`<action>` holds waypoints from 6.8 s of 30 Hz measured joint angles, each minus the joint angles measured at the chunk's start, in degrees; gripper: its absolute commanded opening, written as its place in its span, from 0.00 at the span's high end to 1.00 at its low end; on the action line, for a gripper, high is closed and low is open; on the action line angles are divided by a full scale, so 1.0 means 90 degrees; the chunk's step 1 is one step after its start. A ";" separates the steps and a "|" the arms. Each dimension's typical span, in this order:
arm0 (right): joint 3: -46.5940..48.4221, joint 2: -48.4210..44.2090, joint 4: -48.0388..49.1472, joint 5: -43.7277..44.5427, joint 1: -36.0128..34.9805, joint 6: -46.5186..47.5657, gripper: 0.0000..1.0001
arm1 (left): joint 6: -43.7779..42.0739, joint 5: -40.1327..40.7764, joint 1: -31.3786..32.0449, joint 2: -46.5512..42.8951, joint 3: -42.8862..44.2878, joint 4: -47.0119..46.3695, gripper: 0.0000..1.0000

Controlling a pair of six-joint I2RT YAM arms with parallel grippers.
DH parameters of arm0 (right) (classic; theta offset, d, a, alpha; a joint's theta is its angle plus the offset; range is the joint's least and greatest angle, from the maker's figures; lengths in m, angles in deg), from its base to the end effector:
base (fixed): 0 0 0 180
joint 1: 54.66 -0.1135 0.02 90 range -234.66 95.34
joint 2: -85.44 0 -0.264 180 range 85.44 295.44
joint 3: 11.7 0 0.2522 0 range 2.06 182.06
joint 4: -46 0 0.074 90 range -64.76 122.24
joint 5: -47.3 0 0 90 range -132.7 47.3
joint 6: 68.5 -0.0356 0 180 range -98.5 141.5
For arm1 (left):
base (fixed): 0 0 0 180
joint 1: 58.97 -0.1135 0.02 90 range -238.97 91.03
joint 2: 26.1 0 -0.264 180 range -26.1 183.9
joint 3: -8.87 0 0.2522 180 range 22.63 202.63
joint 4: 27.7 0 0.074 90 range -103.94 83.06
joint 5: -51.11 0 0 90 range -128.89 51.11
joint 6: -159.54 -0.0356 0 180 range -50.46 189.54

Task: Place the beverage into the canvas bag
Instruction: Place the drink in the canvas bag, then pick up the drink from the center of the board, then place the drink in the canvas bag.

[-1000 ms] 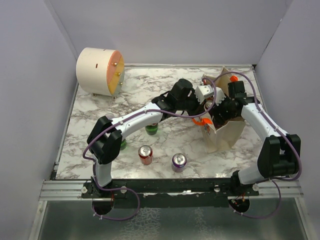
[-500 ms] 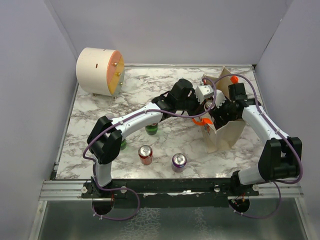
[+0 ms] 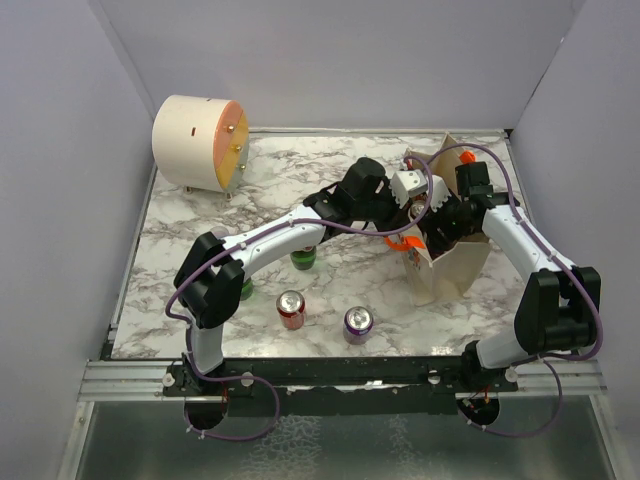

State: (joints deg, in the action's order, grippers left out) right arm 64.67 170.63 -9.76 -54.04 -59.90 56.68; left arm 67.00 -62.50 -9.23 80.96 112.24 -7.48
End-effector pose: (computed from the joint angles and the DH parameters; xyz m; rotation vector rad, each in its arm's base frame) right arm 0.2920 0.0338 0.2395 -0.9755 2.4772 0.1002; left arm 0.2777 -0.3500 0.3064 1.1568 1.7227 -0.9293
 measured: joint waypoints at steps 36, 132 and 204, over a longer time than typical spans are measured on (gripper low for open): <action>0.0746 -0.0663 -0.0216 -0.0355 0.0007 -0.0408 0.10 | 0.0325 -0.0007 0.0002 0.0046 0.0083 -0.0051 0.95; -0.1396 -0.1416 -0.0202 -0.1817 -0.5287 0.1039 0.05 | -0.0687 0.1625 -0.3060 -0.2497 -0.0780 0.0984 0.07; 0.2397 -0.2334 -0.1020 0.0525 -0.0826 -0.2509 0.73 | -0.1243 -0.0474 -0.0799 -0.1540 0.0491 0.0984 0.16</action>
State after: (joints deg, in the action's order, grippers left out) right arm 86.24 149.63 -18.94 -49.32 -67.33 34.10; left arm 55.80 -66.76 -16.42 67.10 116.65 1.37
